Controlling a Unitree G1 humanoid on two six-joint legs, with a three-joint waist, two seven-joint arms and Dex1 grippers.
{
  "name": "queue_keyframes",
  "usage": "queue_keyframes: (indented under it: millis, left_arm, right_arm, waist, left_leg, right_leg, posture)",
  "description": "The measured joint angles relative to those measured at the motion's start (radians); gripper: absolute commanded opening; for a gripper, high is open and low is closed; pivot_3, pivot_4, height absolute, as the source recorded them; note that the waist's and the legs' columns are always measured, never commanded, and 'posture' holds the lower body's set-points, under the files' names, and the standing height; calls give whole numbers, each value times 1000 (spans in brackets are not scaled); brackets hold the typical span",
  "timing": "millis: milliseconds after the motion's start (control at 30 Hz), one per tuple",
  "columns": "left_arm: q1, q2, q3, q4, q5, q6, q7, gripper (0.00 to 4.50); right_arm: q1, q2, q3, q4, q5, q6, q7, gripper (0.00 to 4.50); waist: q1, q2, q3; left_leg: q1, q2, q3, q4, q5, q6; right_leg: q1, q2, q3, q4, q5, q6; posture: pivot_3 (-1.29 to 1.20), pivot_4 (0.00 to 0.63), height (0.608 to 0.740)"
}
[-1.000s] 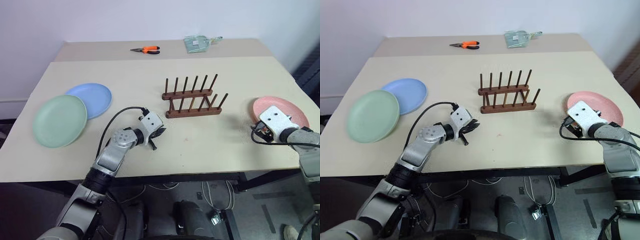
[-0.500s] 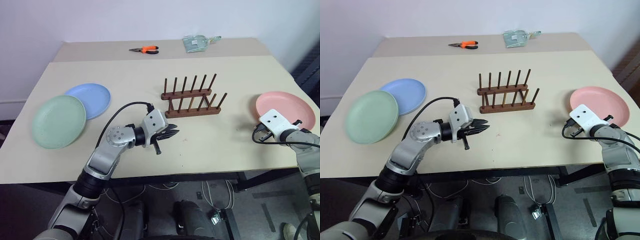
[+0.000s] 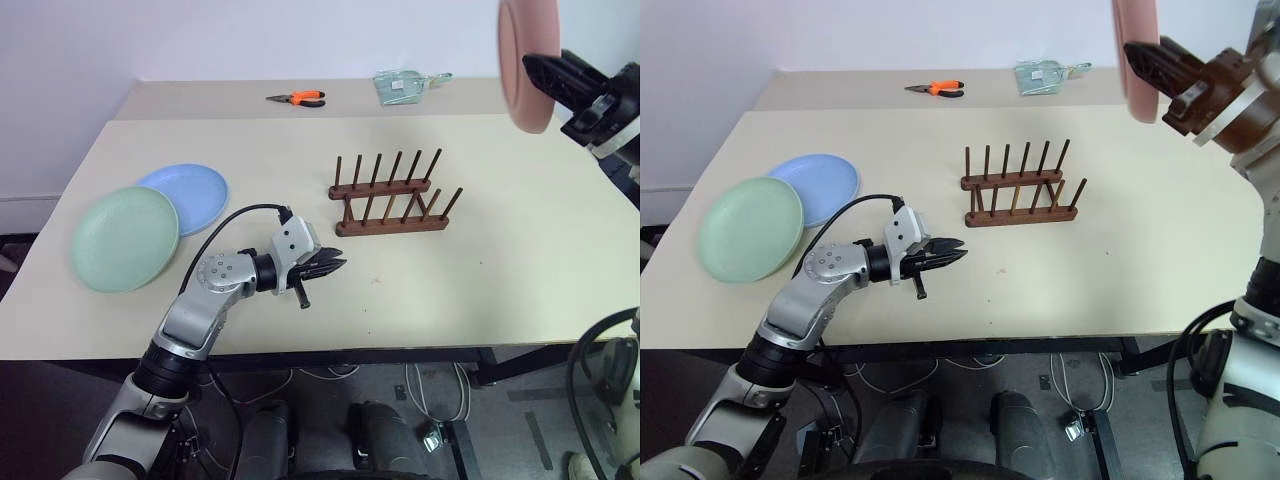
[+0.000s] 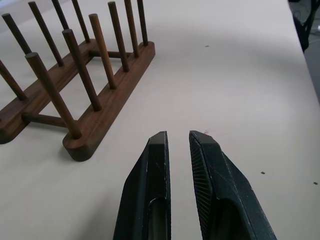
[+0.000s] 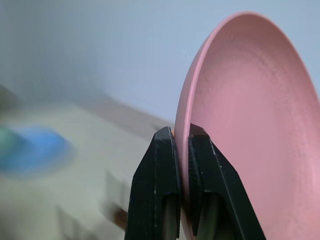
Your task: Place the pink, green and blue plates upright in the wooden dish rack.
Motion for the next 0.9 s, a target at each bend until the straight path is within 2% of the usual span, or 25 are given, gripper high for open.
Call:
queue_keyframes:
  millis: [133,433,767,867,900]
  left_arm:
    - [1,-2,0,-1,-1,-1,12,675]
    - [17,1,0,-10,-1,-1,33,675]
    - [18,-3,5,-36,-27,2,29,675]
    - [18,-1,10,-40,-38,3,29,675]
    - [18,0,11,-40,-39,3,29,675]
  right_arm:
    - [-10,53,12,78,48,86,-18,60]
    - [-74,112,19,207,64,148,-50,60]
    - [-102,122,22,388,23,149,-82,60]
    - [-117,122,21,422,22,149,-74,948]
    - [-120,122,20,427,22,148,-74,1437]
  waist:
    - [1,1,0]
    - [-3,1,0]
    - [-5,1,0]
    - [-5,1,0]
    - [-5,1,0]
  left_leg:
    - [-2,0,0,0,0,0]
    - [-3,0,1,-2,0,0]
    - [-4,0,1,-3,0,0]
    - [-4,0,1,-3,0,0]
    - [-4,0,1,-3,0,0]
  right_leg:
    - [-4,-1,0,1,0,0]
    - [-5,-1,0,1,0,0]
    - [-6,-1,0,0,0,0]
    - [-6,-1,0,0,0,0]
    - [-6,-1,0,0,0,0]
  posture:
    - [0,150,740]
    - [0,150,740]
    - [0,150,740]
    - [0,150,740]
    - [0,150,740]
